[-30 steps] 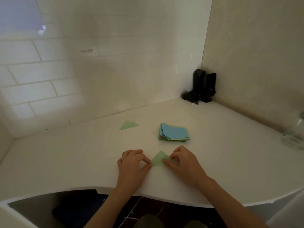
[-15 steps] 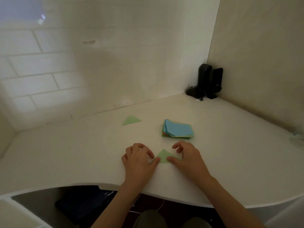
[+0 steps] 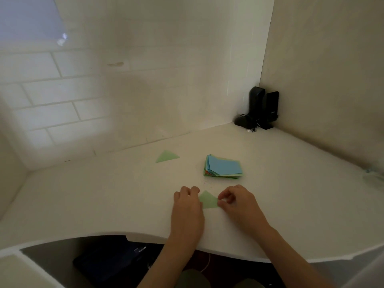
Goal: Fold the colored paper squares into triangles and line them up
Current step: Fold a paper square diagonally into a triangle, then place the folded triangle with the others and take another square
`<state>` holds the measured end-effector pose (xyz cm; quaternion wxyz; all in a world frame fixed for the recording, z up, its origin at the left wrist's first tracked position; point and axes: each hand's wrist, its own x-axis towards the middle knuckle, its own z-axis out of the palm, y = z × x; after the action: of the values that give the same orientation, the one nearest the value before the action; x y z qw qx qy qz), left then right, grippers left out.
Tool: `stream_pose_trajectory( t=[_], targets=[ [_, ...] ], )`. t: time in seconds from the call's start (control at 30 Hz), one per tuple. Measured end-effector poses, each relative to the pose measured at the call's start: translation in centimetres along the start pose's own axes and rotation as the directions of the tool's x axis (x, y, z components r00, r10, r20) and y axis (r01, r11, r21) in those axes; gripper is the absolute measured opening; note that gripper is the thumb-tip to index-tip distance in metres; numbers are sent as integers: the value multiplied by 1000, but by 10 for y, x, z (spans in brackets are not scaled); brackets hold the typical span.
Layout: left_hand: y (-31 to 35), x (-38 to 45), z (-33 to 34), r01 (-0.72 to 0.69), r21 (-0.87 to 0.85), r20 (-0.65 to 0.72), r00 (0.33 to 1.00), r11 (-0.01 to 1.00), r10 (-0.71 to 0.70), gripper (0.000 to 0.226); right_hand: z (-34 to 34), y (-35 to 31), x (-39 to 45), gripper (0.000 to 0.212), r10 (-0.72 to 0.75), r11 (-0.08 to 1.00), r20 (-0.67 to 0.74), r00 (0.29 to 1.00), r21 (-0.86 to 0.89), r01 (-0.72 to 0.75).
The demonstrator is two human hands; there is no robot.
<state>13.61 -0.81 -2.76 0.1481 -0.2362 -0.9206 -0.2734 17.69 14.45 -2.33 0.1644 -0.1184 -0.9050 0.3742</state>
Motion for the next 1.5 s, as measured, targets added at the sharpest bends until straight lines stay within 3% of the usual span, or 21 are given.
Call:
stream_pose_trajectory(
  t=[0.07, 0.17, 0.23, 0.33, 0.43, 0.57, 0.77, 0.87, 1.0, 1.2, 1.33, 1.37, 1.5],
  targets=[
    [12, 1, 2, 33, 60, 12, 999, 998, -34, 34, 0, -1, -1, 14, -21, 1000, -1, 1000, -1, 21],
    [17, 12, -1, 137, 88, 138, 979, 987, -148, 48, 1, 1, -1, 20, -44, 999, -5, 999, -14, 43],
    [12, 20, -3, 199, -8, 214, 958, 980, -192, 50, 2, 2, 0, 22, -47, 999, 1, 999, -22, 47],
    [1, 25, -6, 188, -131, 245, 958, 974, -152, 31, 0, 1, 3, 18, -46, 998, 12, 999, -34, 46],
    [-14, 30, -13, 152, -214, 177, 978, 965, -114, 16, -2, -3, 13, 15, -106, 994, -143, 984, -18, 104],
    [-46, 61, -26, 215, -276, 73, 976, 937, -203, 11, 0, -4, 40, 18, -202, 979, -294, 934, -92, 183],
    [-98, 117, -26, 307, -311, -21, 944, 899, -329, 10, 15, 15, 70, 44, -253, 917, -199, 947, -362, 169],
    [-109, 142, -17, 308, -308, -44, 941, 900, -336, 9, 19, 22, 74, 34, -306, 877, -231, 924, -446, 179],
    [-112, 166, -2, 249, -271, -71, 958, 930, -277, 8, 21, 30, 77, 30, -271, 885, -219, 937, -441, 153],
    [-120, 174, 17, 245, -125, -97, 961, 961, -258, 12, 23, 36, 76, 32, -407, 825, -258, 876, -516, 231],
    [-117, 170, 16, 280, -86, -187, 938, 956, -291, 24, 25, 22, 75, 14, -340, 854, -337, 878, -501, 138],
    [-113, 166, 14, 258, -108, -221, 935, 960, -276, 24, 26, 18, 75, 8, -321, 861, -352, 879, -495, 116],
    [-91, 140, 12, 47, -179, -286, 953, 983, -98, 18, 25, 5, 75, 18, -233, 879, -352, 906, -474, 42]
  ],
)
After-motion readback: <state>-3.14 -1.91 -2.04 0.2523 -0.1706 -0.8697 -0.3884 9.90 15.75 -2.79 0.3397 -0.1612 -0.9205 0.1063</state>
